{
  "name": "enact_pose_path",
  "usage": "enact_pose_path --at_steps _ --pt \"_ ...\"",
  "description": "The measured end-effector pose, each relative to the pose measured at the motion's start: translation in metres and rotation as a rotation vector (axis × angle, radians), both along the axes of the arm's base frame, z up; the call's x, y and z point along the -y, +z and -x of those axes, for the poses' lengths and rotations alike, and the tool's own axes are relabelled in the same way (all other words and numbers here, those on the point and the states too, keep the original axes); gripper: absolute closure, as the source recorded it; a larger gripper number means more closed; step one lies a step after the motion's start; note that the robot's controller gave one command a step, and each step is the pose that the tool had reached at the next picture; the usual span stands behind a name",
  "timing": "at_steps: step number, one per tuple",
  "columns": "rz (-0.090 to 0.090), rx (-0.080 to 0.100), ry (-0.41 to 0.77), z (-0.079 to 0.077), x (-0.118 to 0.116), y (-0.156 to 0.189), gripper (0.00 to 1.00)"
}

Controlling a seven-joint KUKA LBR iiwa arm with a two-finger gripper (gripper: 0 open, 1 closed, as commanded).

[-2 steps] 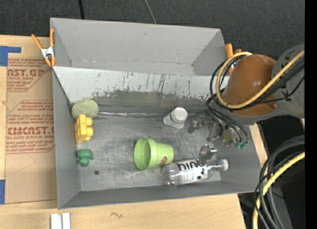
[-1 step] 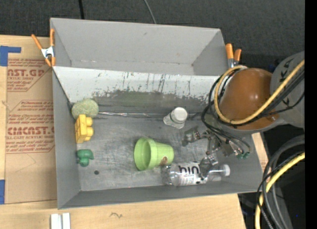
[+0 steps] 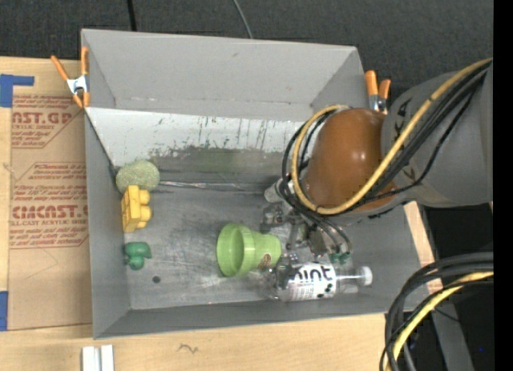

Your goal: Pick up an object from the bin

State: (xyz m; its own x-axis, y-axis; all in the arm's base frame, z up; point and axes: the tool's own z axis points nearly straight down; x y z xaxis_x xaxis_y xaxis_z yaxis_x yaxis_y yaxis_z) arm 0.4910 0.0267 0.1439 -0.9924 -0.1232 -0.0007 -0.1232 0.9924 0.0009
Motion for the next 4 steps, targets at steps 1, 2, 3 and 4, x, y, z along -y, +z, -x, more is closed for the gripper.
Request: enact_pose_path --at_steps 1,2,3,4 --pt "0.000 0.007 0.084 0.002 0.005 -0.073 0.00" --pt "0.003 -0.005 -0.136 -0.014 -0.010 -0.071 1.00" --pt "0.003 -0.005 -0.136 -0.014 -0.010 -0.071 1.00" --pt "0.003 -0.005 -0.136 -0.014 -0.010 -0.069 1.00"
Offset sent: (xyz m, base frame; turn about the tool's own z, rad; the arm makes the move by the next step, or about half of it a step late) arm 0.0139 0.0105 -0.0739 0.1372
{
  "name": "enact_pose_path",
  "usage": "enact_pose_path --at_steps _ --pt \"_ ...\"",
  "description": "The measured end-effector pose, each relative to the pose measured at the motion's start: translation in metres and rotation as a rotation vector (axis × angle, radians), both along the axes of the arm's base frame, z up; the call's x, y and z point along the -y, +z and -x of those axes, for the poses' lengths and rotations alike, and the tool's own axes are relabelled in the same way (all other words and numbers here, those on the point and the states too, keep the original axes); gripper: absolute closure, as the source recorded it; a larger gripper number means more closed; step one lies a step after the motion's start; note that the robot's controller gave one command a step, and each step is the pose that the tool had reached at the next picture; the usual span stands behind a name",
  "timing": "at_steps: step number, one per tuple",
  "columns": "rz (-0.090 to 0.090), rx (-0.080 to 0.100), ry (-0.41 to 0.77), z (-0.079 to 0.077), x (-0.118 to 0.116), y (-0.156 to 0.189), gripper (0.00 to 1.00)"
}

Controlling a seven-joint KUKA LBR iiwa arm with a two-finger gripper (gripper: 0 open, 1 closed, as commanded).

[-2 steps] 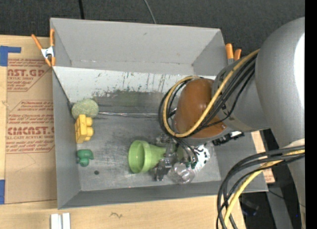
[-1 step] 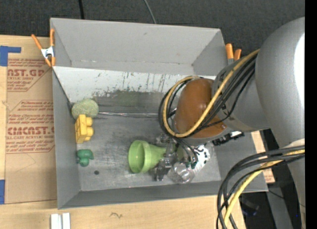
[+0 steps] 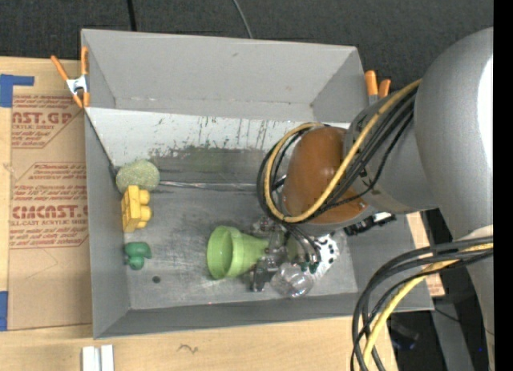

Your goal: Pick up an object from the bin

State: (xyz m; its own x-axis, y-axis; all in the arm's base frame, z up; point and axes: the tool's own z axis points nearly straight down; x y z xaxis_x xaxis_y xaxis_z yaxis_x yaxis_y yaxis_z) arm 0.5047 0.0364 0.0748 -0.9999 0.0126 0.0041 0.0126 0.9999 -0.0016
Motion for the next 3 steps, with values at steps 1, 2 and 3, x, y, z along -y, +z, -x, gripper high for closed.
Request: enact_pose_path --at_steps 1,2,3 --pt "0.000 -0.001 -0.001 0.001 0.000 0.012 1.00" --pt "-0.001 -0.004 0.000 0.002 0.000 0.033 1.00" --pt "-0.002 0.000 0.000 0.001 -0.001 0.056 1.00"
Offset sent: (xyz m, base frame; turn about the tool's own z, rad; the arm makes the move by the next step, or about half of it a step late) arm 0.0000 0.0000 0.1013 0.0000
